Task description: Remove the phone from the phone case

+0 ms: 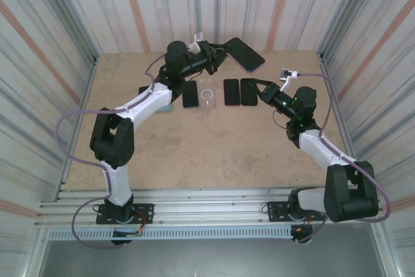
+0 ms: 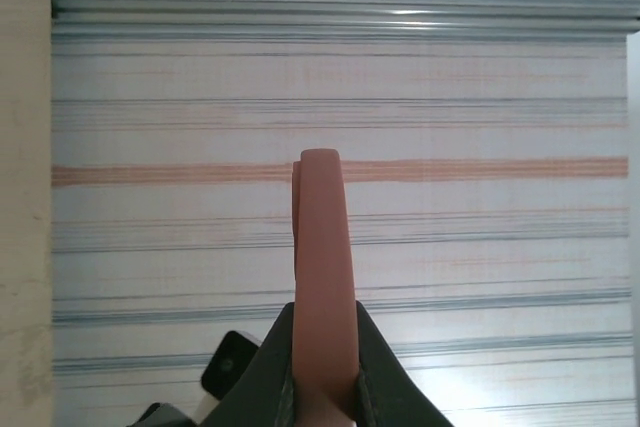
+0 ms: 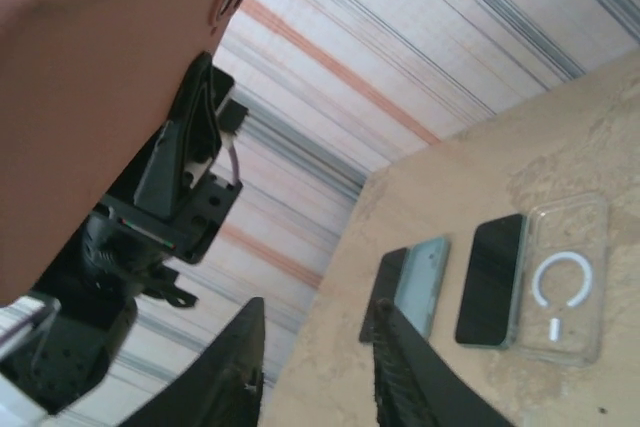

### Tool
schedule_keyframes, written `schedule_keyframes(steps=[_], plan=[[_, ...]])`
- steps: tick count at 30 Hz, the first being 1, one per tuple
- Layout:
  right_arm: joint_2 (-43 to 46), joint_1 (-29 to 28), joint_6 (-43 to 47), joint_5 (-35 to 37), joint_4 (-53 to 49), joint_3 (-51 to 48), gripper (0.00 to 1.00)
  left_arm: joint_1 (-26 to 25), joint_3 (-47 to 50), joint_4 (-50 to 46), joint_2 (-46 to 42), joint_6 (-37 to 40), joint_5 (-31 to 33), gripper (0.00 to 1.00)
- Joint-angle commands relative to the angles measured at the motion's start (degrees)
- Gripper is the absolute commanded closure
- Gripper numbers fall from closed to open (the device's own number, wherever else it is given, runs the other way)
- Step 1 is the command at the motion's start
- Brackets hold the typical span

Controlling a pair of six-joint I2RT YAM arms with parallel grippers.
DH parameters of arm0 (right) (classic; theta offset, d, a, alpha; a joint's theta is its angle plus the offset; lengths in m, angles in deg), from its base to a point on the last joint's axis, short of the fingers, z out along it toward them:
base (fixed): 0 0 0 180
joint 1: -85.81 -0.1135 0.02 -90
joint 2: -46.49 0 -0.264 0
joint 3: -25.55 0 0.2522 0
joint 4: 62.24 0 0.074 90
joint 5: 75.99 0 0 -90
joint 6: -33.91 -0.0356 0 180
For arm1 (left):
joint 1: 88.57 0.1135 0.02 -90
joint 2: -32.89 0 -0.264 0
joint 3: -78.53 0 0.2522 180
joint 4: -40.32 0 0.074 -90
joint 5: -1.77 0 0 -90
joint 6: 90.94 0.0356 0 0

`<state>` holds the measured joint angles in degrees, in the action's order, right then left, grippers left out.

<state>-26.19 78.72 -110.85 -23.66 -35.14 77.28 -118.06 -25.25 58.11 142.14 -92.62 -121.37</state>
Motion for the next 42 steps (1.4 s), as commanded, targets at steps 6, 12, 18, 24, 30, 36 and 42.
schedule_keyframes(steps=[6,12,18,24,30,36,42], plan=[[4.2,3.3,30.8,-13.5,-32.5,12.7,0.51,4.7,-9.8,-0.8,-1.3,22.5,-16.9,1.00],[2.1,3.7,50.2,-19.7,-47.8,20.1,0.48,5.4,-15.8,-9.7,-0.3,41.5,-30.1,1.00],[-3.0,-0.1,70.4,-23.9,-64.0,29.1,0.47,5.9,-15.9,-20.4,-2.8,59.4,-35.9,1.00],[-7.7,-3.6,83.0,-22.0,-75.0,34.9,0.51,6.0,-15.4,-26.8,-4.6,69.4,-39.7,1.00],[-10.8,-5.2,87.4,-22.7,-78.6,38.1,0.62,6.1,-15.4,-29.6,-5.3,73.0,-41.5,1.00],[-10.9,-5.6,90.5,-25.3,-79.2,38.0,0.72,6.4,-15.2,-31.3,-5.4,74.4,-42.0,1.00],[-11.3,-5.6,90.3,-25.5,-77.6,38.0,0.78,6.4,-14.4,-31.2,-5.8,74.4,-42.4,1.00]])
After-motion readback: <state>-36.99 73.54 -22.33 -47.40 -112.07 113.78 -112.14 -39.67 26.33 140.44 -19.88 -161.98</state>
